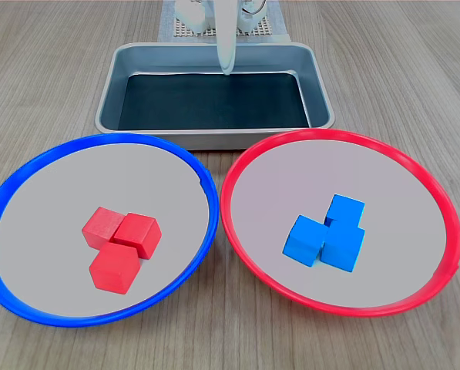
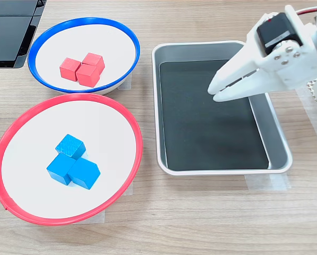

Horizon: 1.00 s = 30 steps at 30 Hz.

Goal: Relocate any misplaced blocks to their matching dishes.

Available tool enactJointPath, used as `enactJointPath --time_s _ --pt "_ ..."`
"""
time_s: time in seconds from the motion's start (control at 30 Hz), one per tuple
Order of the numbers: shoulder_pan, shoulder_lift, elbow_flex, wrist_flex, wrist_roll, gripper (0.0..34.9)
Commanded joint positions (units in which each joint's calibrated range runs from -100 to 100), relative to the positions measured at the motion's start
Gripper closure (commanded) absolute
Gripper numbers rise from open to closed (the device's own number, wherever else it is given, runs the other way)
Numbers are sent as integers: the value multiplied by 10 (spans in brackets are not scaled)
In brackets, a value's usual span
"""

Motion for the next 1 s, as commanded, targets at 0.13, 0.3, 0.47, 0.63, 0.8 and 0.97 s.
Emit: enactJointPath --time_s 0.13,0.3,0.47,0.63,0.8,0.97 --pt "26 302 -337 43 31 346" --pt "45 475 -497 51 35 346" --pt "73 641 -652 51 33 346" --pt "111 780 -795 53 32 335" --pt "155 903 -899 54 33 298" --pt "182 1002 -983 54 34 279"
